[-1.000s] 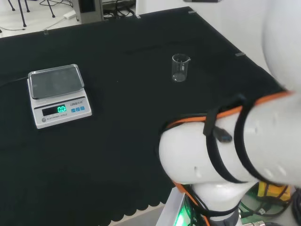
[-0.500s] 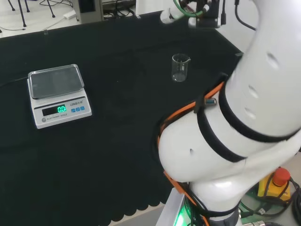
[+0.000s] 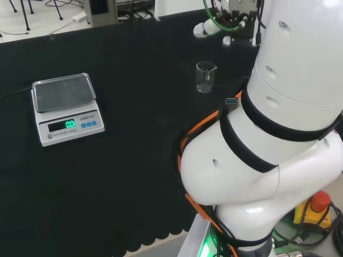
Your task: Pick up the beaker.
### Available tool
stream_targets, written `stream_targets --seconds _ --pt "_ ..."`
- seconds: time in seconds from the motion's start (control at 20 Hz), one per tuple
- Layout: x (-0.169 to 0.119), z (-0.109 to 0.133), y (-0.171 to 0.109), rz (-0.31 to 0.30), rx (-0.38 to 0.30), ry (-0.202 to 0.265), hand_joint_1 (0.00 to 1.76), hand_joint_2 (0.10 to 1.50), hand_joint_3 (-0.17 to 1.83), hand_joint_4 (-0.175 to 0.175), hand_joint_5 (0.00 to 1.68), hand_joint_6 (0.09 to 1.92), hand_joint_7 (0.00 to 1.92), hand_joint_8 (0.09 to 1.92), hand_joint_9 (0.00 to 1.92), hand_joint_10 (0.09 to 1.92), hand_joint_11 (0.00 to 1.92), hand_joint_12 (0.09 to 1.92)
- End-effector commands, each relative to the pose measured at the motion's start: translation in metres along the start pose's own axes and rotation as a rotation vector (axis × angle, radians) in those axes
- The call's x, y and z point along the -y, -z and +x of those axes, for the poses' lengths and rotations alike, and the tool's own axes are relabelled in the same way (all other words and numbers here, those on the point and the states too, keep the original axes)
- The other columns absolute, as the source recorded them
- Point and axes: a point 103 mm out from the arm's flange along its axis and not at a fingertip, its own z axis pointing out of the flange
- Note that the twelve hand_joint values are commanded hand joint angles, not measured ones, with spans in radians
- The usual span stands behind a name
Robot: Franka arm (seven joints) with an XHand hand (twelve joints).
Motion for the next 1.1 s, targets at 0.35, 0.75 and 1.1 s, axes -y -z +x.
stream_targets --seconds 0.35,0.75,1.1 --pt "-0.04 0.033 -0.103 0.055 0.067 0.076 0.46 0.71 0.03 0.098 0.01 0.09 0.01 0.56 0.13 0.87 0.0 1.47" --pt "-0.075 0.046 -0.148 0.123 0.017 0.108 0.46 0.71 0.03 0.098 0.02 0.09 0.01 0.58 0.14 0.87 0.0 1.47" --pt "-0.097 0.021 -0.165 0.149 0.02 0.056 0.46 0.71 0.03 0.098 0.02 0.09 0.01 0.58 0.14 0.87 0.0 1.47"
